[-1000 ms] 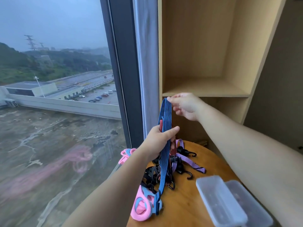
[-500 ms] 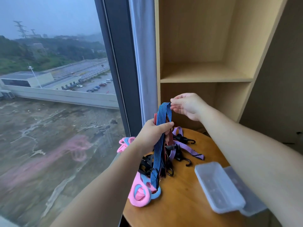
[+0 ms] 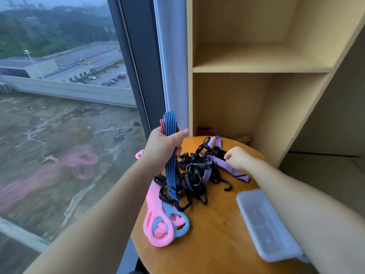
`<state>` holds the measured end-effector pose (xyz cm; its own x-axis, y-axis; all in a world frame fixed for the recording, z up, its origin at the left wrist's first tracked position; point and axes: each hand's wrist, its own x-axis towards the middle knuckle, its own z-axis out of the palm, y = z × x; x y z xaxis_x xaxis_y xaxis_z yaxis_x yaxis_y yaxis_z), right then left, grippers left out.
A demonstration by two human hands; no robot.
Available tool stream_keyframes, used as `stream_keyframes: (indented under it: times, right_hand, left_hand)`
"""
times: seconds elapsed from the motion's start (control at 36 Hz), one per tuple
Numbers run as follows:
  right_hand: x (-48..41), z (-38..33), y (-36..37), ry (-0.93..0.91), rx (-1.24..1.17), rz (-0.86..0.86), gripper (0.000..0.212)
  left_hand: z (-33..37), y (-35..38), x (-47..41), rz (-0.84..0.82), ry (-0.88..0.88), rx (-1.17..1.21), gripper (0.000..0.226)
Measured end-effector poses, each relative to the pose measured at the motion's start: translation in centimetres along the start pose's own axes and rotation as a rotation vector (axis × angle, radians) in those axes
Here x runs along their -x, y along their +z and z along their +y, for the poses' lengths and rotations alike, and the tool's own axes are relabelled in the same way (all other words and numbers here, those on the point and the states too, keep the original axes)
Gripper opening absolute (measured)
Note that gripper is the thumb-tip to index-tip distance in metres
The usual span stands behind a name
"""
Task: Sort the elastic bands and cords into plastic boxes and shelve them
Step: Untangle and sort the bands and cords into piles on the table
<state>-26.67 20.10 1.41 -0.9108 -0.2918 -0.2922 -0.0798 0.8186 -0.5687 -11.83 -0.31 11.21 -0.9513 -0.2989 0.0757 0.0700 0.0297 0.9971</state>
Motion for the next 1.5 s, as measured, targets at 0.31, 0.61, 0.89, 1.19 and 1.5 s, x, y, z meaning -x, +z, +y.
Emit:
stream_keyframes:
  times: [0.31,0.61,0.89,1.19,1.5]
  right_hand:
    - [-4.4,4.1,3.1,0.105,0.073,0.005,0.049]
    - [-5.3,5.5,4.2,0.028,0.127,0.033,0.011]
    - [-0.9,-1.9,-5.8,-0.212,-0.473,0.19,0.024]
    - [8.8,-12.7,-15.0,-0.692,-0.599,0.341,0.028]
    - [15.5,-17.5,-18.4,-0.957,-0.057,0.034,0.051]
  left_hand:
    - [-2.2,0.6,-2.4,0.042,-0.035,0.015,0.024]
    - [-3.8,0.6,-2.9,0.049,-0.054,-0.036,0.032]
    - [-1.3,1.0,-1.1,0.063,-0.016,-0.034,0.032]
    - [4.2,1.8,1.4,0.069,0.125,-0.071,0.03]
    - [9.6,1.9,0.8,0.012,0.28,-0.02,0.032]
